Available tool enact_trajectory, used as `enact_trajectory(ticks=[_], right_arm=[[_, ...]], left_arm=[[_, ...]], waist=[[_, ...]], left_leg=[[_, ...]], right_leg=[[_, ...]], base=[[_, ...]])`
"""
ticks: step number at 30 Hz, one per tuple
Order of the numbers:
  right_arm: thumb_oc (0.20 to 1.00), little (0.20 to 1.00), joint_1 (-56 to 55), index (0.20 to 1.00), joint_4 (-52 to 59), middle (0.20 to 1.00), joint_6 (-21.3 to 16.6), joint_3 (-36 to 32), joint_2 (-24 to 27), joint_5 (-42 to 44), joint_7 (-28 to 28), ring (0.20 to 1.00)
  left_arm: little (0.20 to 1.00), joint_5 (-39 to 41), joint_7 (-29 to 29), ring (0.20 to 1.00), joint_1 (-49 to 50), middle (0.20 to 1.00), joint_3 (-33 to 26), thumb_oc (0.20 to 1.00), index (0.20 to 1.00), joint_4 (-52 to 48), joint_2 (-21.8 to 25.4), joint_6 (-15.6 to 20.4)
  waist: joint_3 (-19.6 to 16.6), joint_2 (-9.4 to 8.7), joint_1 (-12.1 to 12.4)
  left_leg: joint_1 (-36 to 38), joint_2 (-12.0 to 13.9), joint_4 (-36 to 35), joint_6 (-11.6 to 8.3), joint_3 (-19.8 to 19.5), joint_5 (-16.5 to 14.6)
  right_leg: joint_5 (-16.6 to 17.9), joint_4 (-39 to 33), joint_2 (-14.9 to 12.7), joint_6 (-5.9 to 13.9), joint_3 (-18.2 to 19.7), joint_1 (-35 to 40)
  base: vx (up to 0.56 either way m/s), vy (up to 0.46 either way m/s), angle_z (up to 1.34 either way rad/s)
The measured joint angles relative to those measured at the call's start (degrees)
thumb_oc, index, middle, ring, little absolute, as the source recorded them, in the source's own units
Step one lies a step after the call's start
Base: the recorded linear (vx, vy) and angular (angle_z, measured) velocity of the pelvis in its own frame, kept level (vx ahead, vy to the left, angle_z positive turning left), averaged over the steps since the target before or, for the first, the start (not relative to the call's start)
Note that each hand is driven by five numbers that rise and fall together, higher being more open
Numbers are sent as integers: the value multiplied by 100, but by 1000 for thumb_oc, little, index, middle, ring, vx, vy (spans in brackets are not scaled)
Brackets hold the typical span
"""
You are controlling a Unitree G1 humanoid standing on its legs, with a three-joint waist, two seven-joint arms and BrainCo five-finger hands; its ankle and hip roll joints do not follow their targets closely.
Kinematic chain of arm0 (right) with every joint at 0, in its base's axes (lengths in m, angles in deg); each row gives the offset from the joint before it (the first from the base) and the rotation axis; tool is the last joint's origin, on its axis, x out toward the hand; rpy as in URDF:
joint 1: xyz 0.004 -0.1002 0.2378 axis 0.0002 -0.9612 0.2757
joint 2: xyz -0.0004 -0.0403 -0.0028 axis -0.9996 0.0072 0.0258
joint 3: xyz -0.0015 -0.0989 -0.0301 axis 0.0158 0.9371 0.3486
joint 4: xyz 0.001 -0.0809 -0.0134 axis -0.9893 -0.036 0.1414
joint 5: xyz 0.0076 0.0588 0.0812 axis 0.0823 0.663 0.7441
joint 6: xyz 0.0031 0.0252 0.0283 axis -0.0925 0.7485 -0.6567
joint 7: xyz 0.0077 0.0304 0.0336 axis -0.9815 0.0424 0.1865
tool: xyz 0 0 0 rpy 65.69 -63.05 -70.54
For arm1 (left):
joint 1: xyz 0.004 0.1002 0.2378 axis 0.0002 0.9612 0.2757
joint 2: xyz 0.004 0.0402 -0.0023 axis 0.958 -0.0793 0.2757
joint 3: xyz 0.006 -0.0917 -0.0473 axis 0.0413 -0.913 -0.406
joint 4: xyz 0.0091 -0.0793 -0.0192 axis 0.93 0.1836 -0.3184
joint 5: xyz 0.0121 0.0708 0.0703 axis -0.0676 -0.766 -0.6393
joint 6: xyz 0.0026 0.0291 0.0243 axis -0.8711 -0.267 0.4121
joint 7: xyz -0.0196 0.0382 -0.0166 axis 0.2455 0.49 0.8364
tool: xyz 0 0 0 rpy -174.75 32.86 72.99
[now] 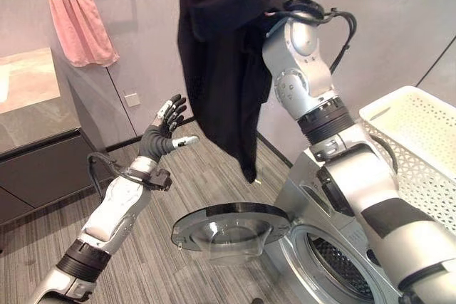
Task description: Grab the laundry basket,head to the washer,open it,put in the laundry and shut it.
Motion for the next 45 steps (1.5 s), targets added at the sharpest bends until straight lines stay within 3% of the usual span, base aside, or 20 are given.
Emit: enact_trajectory(ticks=[7, 14, 19, 34, 40, 42, 43, 44, 45], right_arm=[[200, 200, -364, 200, 409, 200, 4, -9, -221, 186, 7, 200], [200, 200, -453, 200, 483, 200, -6, -2, -687, 435, -3, 200], [200, 200, -714, 200, 1197, 200, -7, 355, -872, 536, 6, 200], [200, 200, -881, 200, 1348, 200, -14, 327, -863, 655, -98, 200], [200, 200, -1223, 200, 1833, 200, -80, 357, -1016, 900, -135, 200], [200, 200, -1374, 200, 1961, 200, -133, 389, -1116, 942, -148, 200], [200, 200, -1436, 200, 2060, 200, -146, 388, -1193, 949, -166, 200], [200, 200, -1505, 200, 2265, 200, -185, 365, -1189, 995, -192, 200], [200, 200, -1575, 200, 2484, 200, -248, 309, -1157, 1028, -215, 200]], left_arm=[[1000, 5, -256, 1000, -671, 1000, 273, 1000, 1000, 56, -33, 0], [1000, 239, -478, 1000, -1476, 1000, 771, 1000, 1000, 211, -425, 2], [1000, 228, -725, 1000, -2183, 1000, 1113, 1000, 1000, 529, -621, -7], [1000, 117, -944, 1000, -2246, 1000, 1119, 1000, 1000, 1287, -1069, -73], [1000, -23, -989, 1000, -2249, 1000, 1115, 1000, 1000, 1547, -1092, -295], [1000, -234, -1002, 1000, -2242, 1000, 1113, 1000, 1000, 1808, -1105, -400], [1000, -317, -1009, 1000, -2237, 1000, 1107, 1000, 1000, 1903, -1107, -469], [1000, -338, -1012, 1000, -2242, 1000, 1102, 1000, 1000, 1926, -1111, -484], [1000, -348, -1021, 1000, -2283, 1000, 1104, 1000, 1000, 1938, -1107, -514]], waist=[[7, 6, -14], [30, 41, -52], [31, 43, -120], [30, 42, -194], [29, 41, -264], [33, 35, -344], [80, -70, -351], [153, -180, -389], [194, -252, -454]], left_leg=[[37, 2, -53, 1, 96, 2], [128, -1, -66, 0, 110, 2], [150, 1, -76, 0, 116, 2], [205, 21, -141, -8, 188, 9], [223, -5, -80, -10, 272, 9], [142, -152, 269, -50, 310, -16], [-140, -433, 845, -329, 382, -104], [-363, -592, 1142, -144, 343, -294], [-502, -416, 855, 13, 286, -384]], right_leg=[[-10, 0, 0, 12, 63, 4], [-35, 0, 2, 27, 156, 82], [-35, 0, 3, 27, 167, 95], [-35, 0, 14, 27, 182, 112], [-28, 0, 15, 17, 182, 143], [11, 1, -44, -35, 193, 215], [35, 0, -290, -71, 261, 241], [21, 0, -457, -56, 393, 241], [5, 4, -530, -30, 438, 212]], base=[[5, 2, -5], [1, 1, -3], [0, 0, 0], [-2, -3, -2], [1, -7, -4], [11, -1, 4], [10, 0, 10], [5, 1, 32], [3, -2, 51]])
